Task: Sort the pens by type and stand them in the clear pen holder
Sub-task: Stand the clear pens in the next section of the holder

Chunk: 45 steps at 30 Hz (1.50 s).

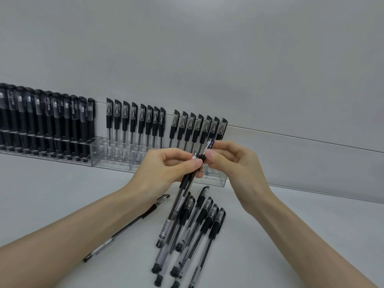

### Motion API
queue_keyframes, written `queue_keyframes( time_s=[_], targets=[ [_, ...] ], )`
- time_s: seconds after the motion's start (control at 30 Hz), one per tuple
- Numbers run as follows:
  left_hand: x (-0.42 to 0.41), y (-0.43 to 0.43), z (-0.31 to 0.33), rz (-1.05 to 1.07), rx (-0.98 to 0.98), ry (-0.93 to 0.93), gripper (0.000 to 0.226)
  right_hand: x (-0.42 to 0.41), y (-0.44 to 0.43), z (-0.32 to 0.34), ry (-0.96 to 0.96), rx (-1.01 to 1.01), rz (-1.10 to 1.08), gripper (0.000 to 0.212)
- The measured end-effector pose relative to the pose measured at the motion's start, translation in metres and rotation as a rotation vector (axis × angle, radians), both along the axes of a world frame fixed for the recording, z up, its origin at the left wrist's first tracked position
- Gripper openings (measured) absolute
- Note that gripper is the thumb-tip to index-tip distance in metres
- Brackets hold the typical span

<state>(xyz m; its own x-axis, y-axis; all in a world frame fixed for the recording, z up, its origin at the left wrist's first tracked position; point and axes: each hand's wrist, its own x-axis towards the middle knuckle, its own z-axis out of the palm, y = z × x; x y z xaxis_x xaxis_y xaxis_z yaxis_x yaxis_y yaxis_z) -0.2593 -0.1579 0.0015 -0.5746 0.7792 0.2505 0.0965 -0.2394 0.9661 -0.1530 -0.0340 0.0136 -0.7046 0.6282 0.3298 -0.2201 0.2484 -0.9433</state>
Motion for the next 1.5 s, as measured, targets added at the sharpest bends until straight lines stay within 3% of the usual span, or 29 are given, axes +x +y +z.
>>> queue_keyframes(
  time_s=[0.17,0.3,0.5,0.77,1.0,1.5],
  targets=[
    [-0.006,0.001,0.003,0.119,0.023,-0.11,0.016,0.002,0.004,0.012,0.154,0.003,-0.055,0.016],
    [-0.009,0.003,0.002,0.1,0.014,-0.187,0.019,0.005,0.019,0.026,0.241,0.187,-0.218,0.03],
    [-0.01,0.005,0.001,-0.005,0.038,-0.229,0.024,0.0,0.046,0.038,0.326,0.439,-0.366,0.031],
    [-0.009,0.005,0.0,-0.069,0.05,-0.235,0.029,-0.015,0.06,0.028,0.288,0.593,-0.401,0.032],
    [-0.007,0.004,-0.001,-0.095,0.042,-0.16,0.027,-0.02,0.067,0.015,0.128,0.669,-0.384,0.033],
    [-0.011,0.006,-0.004,-0.052,0.042,-0.092,0.025,-0.018,0.072,0.024,0.018,0.662,-0.362,0.029]
  ],
)
